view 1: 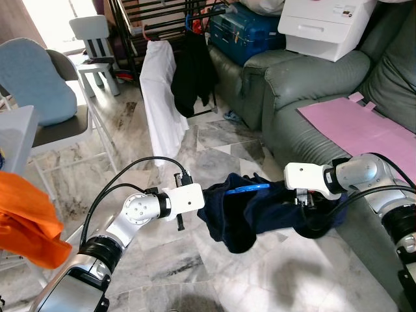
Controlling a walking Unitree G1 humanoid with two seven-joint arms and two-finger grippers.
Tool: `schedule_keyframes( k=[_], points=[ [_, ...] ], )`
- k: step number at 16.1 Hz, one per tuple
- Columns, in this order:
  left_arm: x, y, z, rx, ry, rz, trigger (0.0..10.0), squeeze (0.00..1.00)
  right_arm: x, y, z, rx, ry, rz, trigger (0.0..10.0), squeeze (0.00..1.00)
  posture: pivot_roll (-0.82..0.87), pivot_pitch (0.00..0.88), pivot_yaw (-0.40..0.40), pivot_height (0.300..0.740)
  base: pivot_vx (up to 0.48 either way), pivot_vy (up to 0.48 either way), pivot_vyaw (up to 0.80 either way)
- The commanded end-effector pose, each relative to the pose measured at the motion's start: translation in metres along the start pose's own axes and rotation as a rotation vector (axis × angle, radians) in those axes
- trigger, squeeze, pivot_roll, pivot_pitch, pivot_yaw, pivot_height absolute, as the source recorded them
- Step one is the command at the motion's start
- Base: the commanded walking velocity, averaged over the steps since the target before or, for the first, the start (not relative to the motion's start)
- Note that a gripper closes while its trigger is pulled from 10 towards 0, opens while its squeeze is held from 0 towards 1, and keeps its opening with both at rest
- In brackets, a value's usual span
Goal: Hang hanger
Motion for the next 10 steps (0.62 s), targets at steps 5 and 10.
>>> schedule_keyframes(
  k=[5,10],
  points=[
    [0.005,-0.011,-0.001,0.015,0.020,0.034,1.3,0.00,0.011,0.010,0.005,-0.064,0.052,-0.015,0.0,0.00,-0.23,0.000,0.098,0.740,0.000,0.000,0.00],
    [-0.005,-0.011,-0.001,0.040,-0.024,-0.001,2.7,0.00,0.012,0.015,0.014,-0.180,0.132,0.057,0.0,0.00,-0.23,0.000,0.104,0.740,0.000,0.000,0.00]
  ],
)
Point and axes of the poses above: a point about 5 cm out from each wrist's last joint towards the gripper, its own z axis pointing out of the wrist towards the gripper, its own x axis along the axis of the wrist's last joint, y = z × x, the point moved 6 cm from there along z, pointing out of the wrist towards the gripper, and after that the axes turned 9 degrees about z, right-handed, at the moved point
